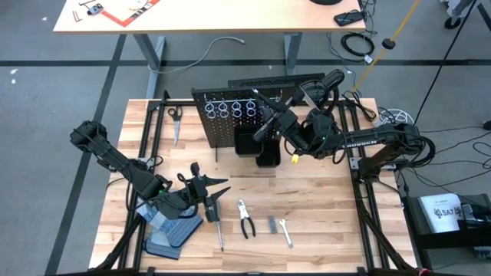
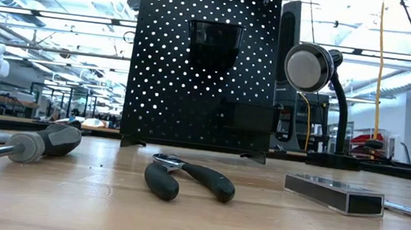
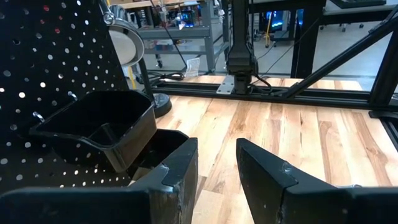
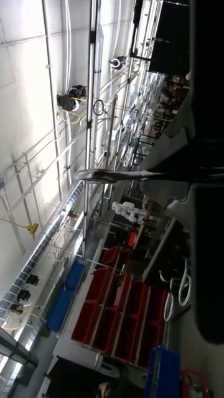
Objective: Hang tools onto peg board
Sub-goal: Hang the right silver wrench on the black pegboard, then hang the silver wrench on the black pegboard
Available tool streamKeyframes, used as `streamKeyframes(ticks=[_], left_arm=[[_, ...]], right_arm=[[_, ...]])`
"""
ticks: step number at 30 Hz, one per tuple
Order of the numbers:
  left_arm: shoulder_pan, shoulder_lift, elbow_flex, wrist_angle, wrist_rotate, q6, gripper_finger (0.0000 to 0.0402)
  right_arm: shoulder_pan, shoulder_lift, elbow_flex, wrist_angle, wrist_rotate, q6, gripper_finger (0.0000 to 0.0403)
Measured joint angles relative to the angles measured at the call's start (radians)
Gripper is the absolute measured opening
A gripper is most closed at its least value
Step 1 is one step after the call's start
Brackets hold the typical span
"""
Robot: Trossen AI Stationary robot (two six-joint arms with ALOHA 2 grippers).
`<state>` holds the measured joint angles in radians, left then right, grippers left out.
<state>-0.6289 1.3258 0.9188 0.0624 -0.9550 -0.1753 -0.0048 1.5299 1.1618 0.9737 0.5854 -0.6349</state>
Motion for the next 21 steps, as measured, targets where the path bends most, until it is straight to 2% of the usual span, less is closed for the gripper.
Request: streamKeyframes(ticks=[4,14,21], left_arm=[[0.000,0.000,0.000,0.000,0.000,0.000,0.0121],[0.000,0.000,0.000,0.000,0.000,0.000,0.0121],[0.000,0.000,0.000,0.001,0.000,0.000,0.0121]], right_arm=[[0.000,0.000,0.000,-0.001,-0.012,0.003,0.0021],[0.000,0.000,0.000,0.001,-0.011,0.014,0.0094],[0.011,0.001,-0.002,0.099,-0.012,-0.028,0.0130]])
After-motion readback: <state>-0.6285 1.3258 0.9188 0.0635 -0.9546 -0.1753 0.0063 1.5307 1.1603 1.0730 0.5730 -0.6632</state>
